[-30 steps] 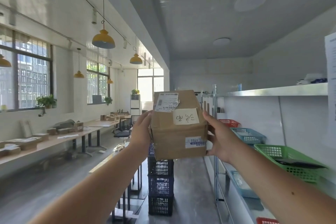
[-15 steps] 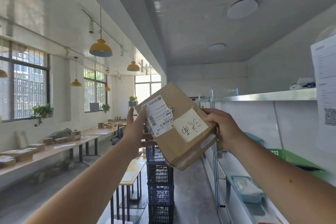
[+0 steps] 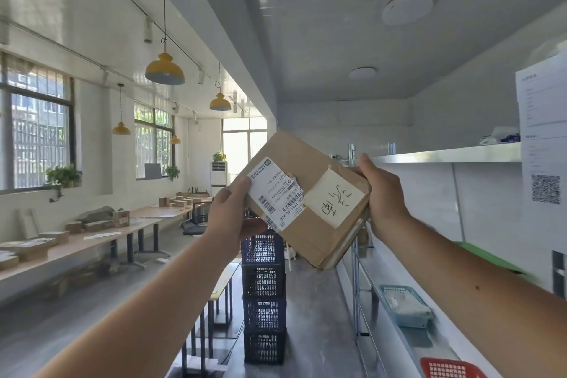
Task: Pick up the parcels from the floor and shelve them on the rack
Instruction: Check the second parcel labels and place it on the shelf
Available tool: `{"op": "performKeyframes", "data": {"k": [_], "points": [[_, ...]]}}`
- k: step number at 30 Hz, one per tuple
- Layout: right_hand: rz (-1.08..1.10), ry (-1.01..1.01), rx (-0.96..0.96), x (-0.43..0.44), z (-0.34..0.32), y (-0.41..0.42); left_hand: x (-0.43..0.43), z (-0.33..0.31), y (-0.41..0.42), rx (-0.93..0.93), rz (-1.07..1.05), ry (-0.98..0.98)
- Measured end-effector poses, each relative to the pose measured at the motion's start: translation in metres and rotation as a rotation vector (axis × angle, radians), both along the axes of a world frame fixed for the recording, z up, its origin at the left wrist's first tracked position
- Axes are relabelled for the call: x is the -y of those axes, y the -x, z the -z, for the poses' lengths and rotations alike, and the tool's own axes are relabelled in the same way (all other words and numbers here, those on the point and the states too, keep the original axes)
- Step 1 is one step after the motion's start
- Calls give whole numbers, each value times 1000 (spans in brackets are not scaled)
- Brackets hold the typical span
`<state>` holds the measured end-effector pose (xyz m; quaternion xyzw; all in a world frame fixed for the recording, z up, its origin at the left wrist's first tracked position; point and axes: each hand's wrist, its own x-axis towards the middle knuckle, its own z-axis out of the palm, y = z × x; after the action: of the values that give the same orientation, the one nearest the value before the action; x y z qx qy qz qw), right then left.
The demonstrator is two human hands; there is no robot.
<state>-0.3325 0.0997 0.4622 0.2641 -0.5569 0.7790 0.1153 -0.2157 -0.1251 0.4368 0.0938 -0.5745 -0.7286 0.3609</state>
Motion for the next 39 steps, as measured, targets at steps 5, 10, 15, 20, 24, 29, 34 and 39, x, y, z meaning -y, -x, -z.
{"op": "performKeyframes", "data": {"k": [5, 10, 15, 20, 24, 29, 34, 39], "points": [[30, 131, 255, 11, -8, -8, -8, 4, -3, -71, -12, -90], [55, 165, 296, 21, -8, -20, -10, 17, -4, -105, -8, -204], [-32, -17, 91, 24, -5, -35, -12, 25, -7, -142, -2, -349], [-143, -58, -148, 22, 13, -40, -15, 24, -9, -197, -28, -423], [-191, -19, -161, 22, 24, -41, -18, 26, -10, -225, -3, -458], [-267, 16, -122, 22, 29, -44, -23, 32, -6, -270, 35, -509], [-277, 22, -117, 22, 38, -46, -32, 30, -7, -348, 50, -584], [-323, -23, -142, 27, 46, -48, -38, 31, -5, -383, 52, -607]]}}
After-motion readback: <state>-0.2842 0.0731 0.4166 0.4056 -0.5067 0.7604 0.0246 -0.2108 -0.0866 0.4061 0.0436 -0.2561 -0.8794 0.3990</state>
